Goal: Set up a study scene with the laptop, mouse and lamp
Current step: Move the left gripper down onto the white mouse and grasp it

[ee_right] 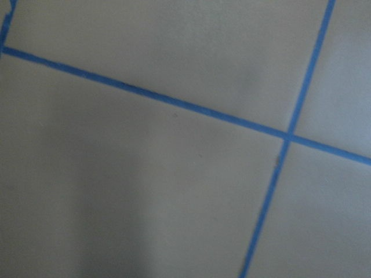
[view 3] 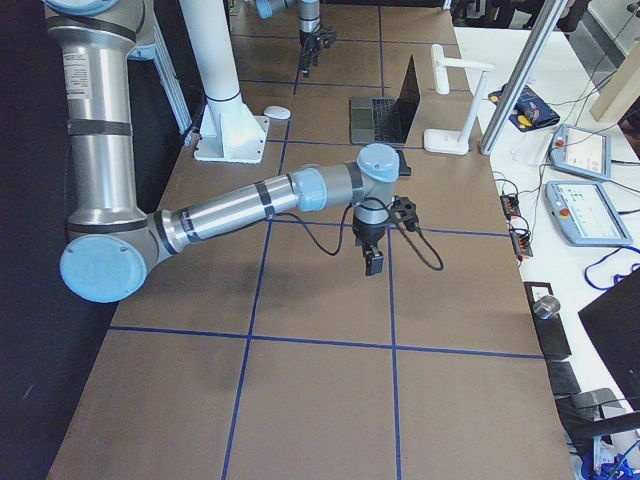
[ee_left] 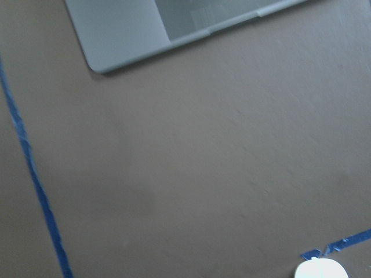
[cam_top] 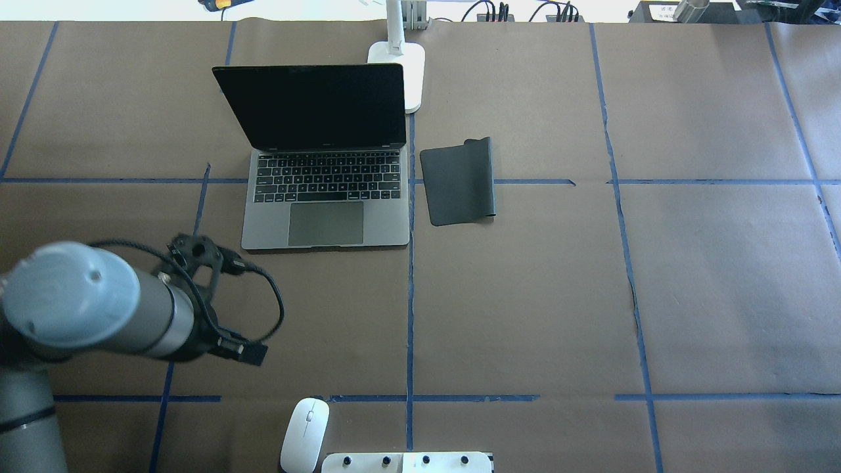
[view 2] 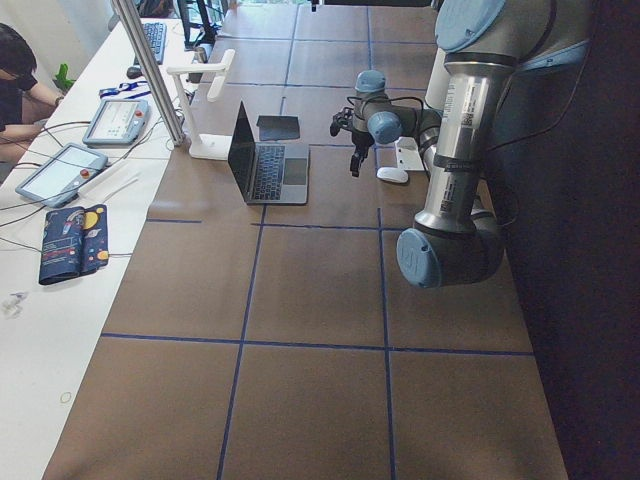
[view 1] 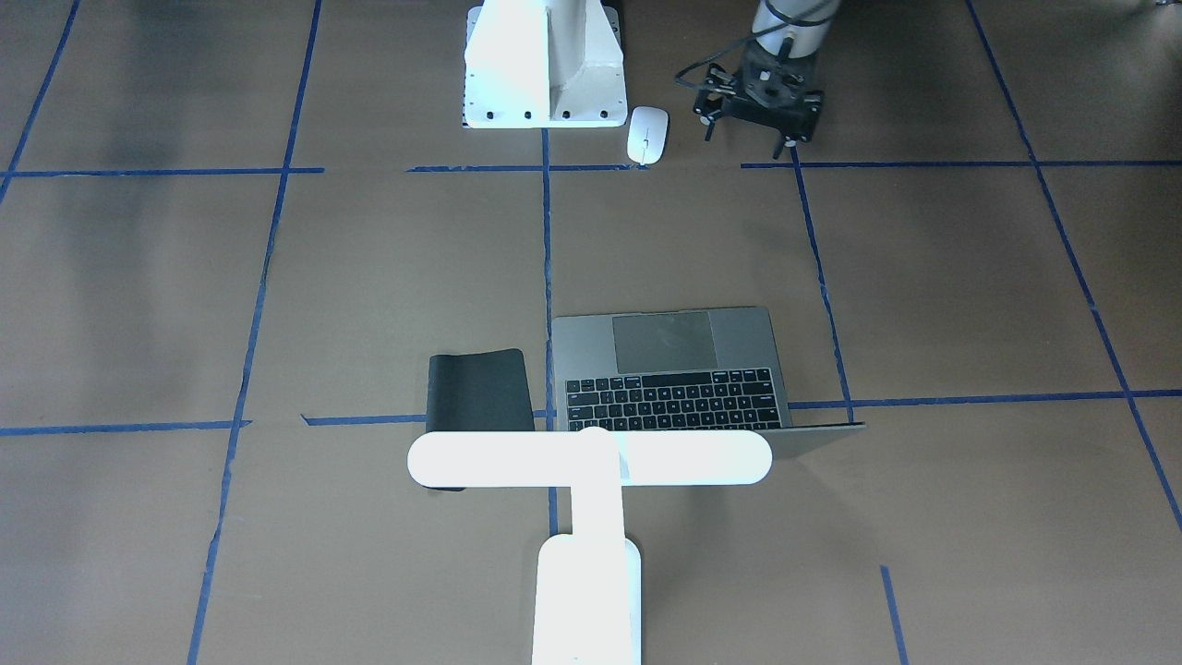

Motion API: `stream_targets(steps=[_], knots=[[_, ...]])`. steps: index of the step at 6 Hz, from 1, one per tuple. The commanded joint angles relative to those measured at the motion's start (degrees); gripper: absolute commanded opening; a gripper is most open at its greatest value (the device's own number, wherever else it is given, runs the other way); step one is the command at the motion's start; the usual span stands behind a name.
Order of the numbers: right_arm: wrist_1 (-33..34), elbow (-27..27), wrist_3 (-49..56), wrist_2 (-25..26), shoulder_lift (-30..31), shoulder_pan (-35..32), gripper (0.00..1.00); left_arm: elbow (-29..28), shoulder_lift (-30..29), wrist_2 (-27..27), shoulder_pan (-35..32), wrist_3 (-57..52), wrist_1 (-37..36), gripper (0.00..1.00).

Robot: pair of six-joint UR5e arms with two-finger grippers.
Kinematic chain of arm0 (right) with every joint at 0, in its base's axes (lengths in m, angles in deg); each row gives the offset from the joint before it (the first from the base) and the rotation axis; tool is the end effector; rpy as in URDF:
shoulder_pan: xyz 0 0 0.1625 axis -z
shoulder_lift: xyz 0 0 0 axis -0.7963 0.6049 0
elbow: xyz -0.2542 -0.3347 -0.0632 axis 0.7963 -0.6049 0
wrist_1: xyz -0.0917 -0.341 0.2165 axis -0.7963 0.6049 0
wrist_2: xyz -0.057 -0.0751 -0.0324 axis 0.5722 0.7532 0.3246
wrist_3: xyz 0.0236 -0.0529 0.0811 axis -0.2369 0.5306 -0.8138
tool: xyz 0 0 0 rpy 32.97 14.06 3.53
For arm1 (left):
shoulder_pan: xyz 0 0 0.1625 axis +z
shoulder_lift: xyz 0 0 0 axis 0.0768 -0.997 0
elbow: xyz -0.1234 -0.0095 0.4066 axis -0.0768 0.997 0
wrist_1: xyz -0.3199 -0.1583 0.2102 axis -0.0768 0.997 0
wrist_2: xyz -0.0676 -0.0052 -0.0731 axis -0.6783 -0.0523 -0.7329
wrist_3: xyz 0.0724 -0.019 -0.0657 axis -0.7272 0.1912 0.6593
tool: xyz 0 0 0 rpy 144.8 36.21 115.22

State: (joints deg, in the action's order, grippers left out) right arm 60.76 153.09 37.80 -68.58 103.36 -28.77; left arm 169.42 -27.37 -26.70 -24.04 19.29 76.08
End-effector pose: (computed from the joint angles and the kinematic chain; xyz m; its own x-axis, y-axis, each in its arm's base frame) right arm 0.0051 -0.4562 0.5405 0.7464 -0.3086 0.5896 0.2311 0.9510 0.2052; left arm 0.4075 -0.2641 0.2801 0.6550 0.3127 -0.6878 -0.1910 0.9493 0.2497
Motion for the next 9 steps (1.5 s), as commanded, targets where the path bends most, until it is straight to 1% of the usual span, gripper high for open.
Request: stream_targets(steps=[1, 2, 3, 5, 6, 8, 9], knots=[[0.0, 0.9, 16.3, -0.1, 9.2, -9.5, 1.0, -0.3, 4.8, 9.0, 12.3, 9.2, 8.8, 1.0], [0.0, 0.9, 16.8, -0.2, 9.6, -10.1, 1.0, -0.8, 4.4, 12.7, 17.6, 12.5, 9.9, 1.0], [0.0, 0.7, 16.8, -0.7, 9.5, -10.1, 1.0, -2.3, 3.5, 13.0, 20.5, 13.5, 10.0, 1.0], [0.0, 0.8, 16.8, -1.0, 9.5, -10.1, 1.0, -6.8, -0.4, 13.0, 21.0, 13.5, 10.0, 1.0], [0.1, 0.8, 16.8, -1.0, 9.5, -10.1, 1.0, -7.3, -2.4, 12.9, 20.8, 13.6, 10.0, 1.0], [0.2, 0.7, 16.8, -1.0, 9.5, -10.1, 1.0, -7.6, -2.6, 13.2, 19.8, 13.8, 10.0, 1.0], [0.2, 0.7, 16.7, -1.0, 9.5, -10.1, 1.0, -7.8, -2.7, 15.3, 19.6, 13.8, 9.9, 1.0]])
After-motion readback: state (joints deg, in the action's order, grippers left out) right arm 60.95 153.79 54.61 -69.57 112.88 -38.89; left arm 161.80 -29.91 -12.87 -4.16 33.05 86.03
